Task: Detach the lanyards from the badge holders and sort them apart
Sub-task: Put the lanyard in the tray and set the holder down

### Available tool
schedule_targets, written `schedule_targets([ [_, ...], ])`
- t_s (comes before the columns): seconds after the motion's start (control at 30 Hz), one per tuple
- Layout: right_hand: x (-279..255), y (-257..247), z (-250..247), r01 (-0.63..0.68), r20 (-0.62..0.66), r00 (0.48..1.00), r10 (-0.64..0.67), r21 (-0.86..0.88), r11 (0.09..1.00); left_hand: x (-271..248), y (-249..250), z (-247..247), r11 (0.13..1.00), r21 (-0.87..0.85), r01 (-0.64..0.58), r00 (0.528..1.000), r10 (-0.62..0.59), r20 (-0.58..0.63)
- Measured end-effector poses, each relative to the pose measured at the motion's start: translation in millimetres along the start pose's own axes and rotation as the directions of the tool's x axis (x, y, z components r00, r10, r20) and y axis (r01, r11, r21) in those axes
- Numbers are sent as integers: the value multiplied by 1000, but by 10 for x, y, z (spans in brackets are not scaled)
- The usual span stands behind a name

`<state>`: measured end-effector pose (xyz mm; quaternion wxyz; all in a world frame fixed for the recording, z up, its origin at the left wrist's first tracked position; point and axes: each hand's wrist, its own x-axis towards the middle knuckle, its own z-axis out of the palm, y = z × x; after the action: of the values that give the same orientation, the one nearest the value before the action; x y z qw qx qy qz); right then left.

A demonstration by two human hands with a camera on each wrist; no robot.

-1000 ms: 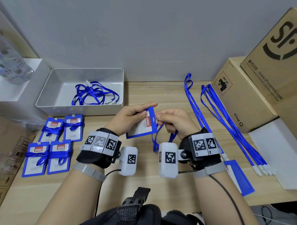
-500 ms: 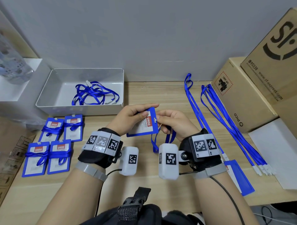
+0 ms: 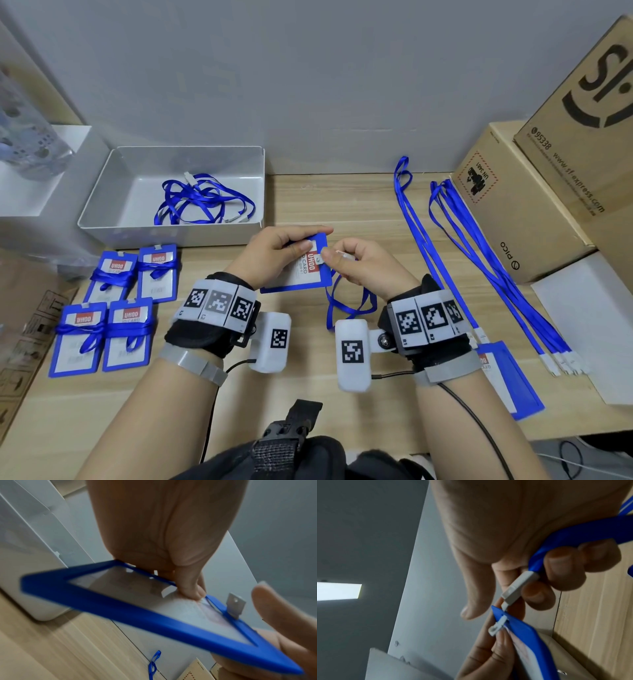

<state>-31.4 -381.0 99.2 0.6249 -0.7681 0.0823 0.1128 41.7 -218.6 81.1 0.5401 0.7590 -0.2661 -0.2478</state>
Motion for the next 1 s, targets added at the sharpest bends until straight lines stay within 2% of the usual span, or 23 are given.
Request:
schedule_targets([
  [0.23, 16, 22, 25, 32, -93, 994, -53, -217, 976, 1, 1, -5, 998, 57, 17, 1000, -17, 9],
  [0.37, 14, 19, 27, 20, -109, 993, -51, -268, 963, -6, 3, -5, 997, 77, 23, 999, -25, 21],
  [0.6, 4, -30, -7, -27, -39, 999, 18, -240, 970, -22, -14, -33, 990, 130, 46, 999, -48, 14],
  [0.7, 3, -33, -34, -61, -38, 998, 55, -172, 983, -22, -22, -47, 987, 150, 51, 998, -54, 17],
  [1.0, -7, 1, -95, -30, 9, 999, 31, -64, 997, -1, -6, -77, 971, 232, 62, 998, -59, -19],
])
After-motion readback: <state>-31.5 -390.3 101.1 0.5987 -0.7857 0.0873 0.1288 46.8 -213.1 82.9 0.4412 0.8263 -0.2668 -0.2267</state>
